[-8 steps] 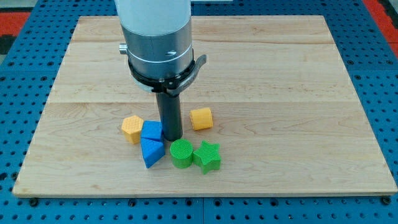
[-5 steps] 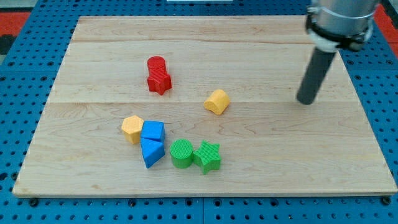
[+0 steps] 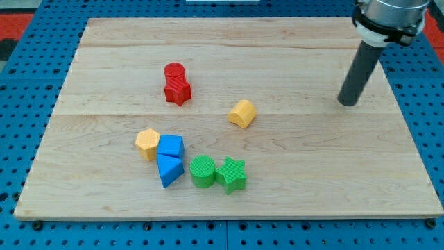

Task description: Point your arm at the top center

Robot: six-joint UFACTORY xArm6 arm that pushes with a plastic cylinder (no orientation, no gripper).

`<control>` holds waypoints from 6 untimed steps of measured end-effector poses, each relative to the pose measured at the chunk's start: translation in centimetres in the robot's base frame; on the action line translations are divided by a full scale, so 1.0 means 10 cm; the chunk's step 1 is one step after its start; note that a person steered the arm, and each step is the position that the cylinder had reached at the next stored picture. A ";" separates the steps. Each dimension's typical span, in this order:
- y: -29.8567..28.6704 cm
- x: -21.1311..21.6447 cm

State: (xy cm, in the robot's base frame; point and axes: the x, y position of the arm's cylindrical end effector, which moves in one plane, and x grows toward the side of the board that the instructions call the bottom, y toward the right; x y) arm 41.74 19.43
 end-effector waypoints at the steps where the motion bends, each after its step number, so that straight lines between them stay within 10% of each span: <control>1: -0.36 -0.28; 3: -1.27 -1.64; 6: -2.59 -1.78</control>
State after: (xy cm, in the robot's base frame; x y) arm 23.99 -6.46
